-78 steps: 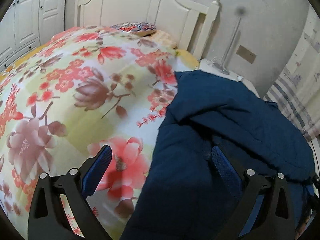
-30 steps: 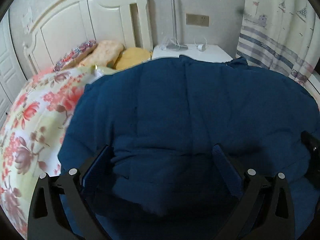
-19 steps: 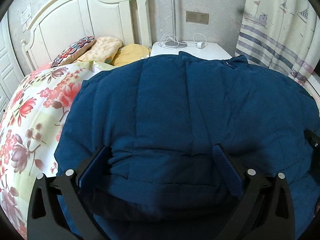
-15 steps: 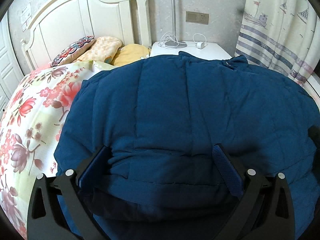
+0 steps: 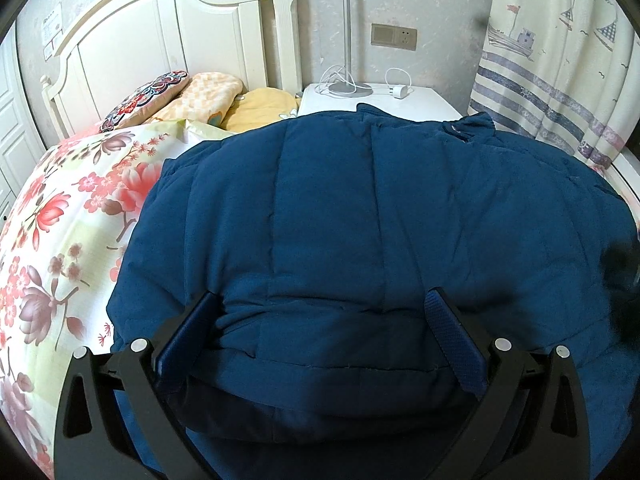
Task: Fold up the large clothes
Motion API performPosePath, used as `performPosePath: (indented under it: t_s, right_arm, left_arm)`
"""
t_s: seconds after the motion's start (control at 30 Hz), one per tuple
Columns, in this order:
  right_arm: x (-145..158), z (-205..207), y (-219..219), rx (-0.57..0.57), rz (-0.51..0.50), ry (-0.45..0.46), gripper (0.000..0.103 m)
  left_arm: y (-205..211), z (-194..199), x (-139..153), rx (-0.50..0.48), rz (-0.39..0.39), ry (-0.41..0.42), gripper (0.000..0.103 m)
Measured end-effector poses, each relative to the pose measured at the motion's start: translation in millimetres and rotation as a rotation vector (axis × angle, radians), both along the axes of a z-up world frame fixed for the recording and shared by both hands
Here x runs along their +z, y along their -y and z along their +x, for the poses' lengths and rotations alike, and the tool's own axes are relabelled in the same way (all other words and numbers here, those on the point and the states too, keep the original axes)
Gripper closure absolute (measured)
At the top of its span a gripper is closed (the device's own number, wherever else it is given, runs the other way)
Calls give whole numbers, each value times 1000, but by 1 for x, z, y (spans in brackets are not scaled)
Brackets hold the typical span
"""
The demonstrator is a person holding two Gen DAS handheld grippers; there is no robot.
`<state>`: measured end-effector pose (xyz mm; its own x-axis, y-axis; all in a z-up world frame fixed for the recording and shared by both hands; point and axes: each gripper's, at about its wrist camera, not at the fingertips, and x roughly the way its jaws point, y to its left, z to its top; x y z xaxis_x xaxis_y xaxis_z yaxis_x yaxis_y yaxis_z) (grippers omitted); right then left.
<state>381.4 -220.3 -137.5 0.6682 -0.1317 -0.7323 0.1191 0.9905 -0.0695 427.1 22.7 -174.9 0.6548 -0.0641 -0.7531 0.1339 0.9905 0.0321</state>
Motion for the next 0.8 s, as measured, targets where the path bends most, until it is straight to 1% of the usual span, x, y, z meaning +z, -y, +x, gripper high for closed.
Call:
performPosePath:
  t_s: [0.07, 0.1, 0.13, 0.17, 0.23, 0.33, 0.47, 0.5, 0.57, 0.6, 0.63, 0.67, 0.73, 0.77, 0.8]
  right_arm:
    - [4, 13, 2, 11, 7, 31, 3]
    - [-4, 22, 5, 5, -6, 16, 3]
    - [-15, 31, 8, -3, -12, -20, 3]
    - [-31, 40, 11, -1, 4, -59, 2]
    - [-40, 37, 8, 13, -21, -3, 2]
    - [-42, 32, 8, 12, -26, 12, 2]
    - [-43, 31, 4, 12, -9, -1, 2]
    - [-43, 31, 3, 16, -1, -11, 2]
    - [-36, 40, 9, 51, 18, -86, 2]
    - [-31, 46, 14, 72, 27, -126, 2]
    - [-23, 50, 19, 83, 46, -152, 3]
    - [-11, 53, 25, 68, 52, -131, 3]
    - [7, 57, 33, 42, 45, -62, 3]
    - [12, 61, 34, 38, 56, -41, 3]
    - [14, 65, 35, 37, 68, -35, 3]
  left_arm:
    - [0, 0, 0, 0, -1, 0, 4]
    - [0, 0, 0, 0, -2, 0, 4]
    - [0, -1, 0, 0, -4, 0, 4]
    - [0, -2, 0, -2, -10, 2, 4]
    - [-2, -2, 1, -3, -21, 3, 4]
    - [-1, -3, 0, -4, -18, 2, 4]
    - [-2, -2, 1, -5, -21, 2, 4]
    - [-2, -2, 1, -8, -26, 2, 4]
    - [-4, -3, 8, -40, -38, -23, 4]
    - [-5, -2, 16, -61, -74, -41, 4]
    - [-9, 1, 27, -72, -131, -46, 4]
    - [-17, 6, 45, -61, -218, -26, 4]
    - [-23, 23, 71, -13, -305, -1, 4]
    - [-21, 32, 76, 1, -311, -1, 4]
    - [-15, 44, 78, 13, -295, -4, 4]
